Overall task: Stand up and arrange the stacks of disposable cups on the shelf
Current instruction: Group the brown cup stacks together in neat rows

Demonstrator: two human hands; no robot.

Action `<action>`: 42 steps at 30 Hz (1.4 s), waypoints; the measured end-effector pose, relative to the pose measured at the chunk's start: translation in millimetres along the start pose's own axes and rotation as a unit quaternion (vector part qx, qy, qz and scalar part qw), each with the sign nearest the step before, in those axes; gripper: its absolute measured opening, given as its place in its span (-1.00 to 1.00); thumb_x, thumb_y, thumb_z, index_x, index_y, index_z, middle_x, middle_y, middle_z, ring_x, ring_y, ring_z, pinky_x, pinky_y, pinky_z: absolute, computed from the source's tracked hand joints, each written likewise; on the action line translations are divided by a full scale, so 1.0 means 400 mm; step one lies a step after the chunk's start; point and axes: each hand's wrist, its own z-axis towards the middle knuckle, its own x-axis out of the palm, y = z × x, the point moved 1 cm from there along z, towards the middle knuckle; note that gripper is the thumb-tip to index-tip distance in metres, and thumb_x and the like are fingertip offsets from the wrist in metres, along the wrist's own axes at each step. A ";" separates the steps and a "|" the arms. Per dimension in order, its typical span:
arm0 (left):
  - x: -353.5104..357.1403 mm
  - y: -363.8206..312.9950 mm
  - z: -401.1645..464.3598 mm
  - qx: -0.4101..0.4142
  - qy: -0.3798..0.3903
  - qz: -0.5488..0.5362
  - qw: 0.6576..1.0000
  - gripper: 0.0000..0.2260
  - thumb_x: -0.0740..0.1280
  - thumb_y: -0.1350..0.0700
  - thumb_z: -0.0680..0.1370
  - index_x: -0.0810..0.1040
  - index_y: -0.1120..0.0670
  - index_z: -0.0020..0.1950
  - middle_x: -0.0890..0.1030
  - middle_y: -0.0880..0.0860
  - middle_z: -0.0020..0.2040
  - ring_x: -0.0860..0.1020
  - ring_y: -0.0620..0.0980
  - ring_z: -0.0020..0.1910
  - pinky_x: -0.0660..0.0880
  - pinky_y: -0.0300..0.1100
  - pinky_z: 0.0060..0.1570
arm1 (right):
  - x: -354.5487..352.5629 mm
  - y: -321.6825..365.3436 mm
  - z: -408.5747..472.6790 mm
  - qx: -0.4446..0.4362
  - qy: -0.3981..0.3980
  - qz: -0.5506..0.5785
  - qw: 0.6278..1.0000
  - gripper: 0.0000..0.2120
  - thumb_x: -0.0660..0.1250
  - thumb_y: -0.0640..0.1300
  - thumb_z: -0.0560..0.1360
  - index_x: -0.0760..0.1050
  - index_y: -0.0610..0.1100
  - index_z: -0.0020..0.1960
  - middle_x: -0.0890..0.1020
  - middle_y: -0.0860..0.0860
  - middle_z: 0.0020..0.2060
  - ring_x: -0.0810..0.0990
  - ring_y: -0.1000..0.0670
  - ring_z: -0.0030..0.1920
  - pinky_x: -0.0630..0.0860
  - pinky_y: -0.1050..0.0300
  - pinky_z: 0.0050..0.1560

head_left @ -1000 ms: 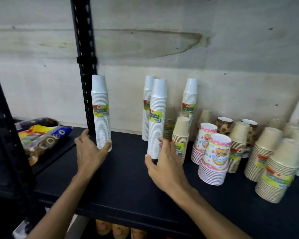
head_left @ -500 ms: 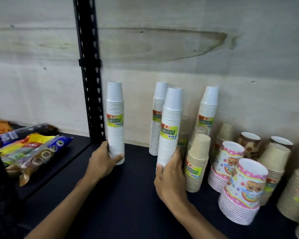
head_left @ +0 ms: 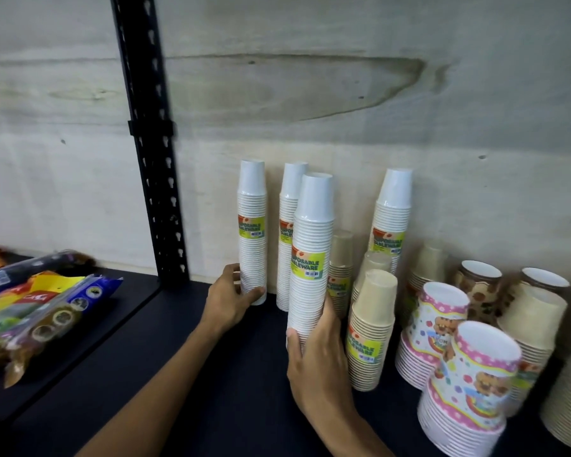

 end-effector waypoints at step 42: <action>-0.014 0.014 -0.022 0.029 0.026 -0.109 0.993 -0.64 0.40 -0.18 0.49 0.57 0.00 0.18 0.62 -0.03 0.00 0.63 -0.03 -0.01 0.62 -0.15 -0.09 | 0.006 -0.032 0.035 0.032 0.054 -0.026 0.998 -0.29 0.30 -0.03 0.57 -0.02 -0.05 0.58 0.31 0.03 0.46 0.32 0.02 0.45 0.31 0.16 0.41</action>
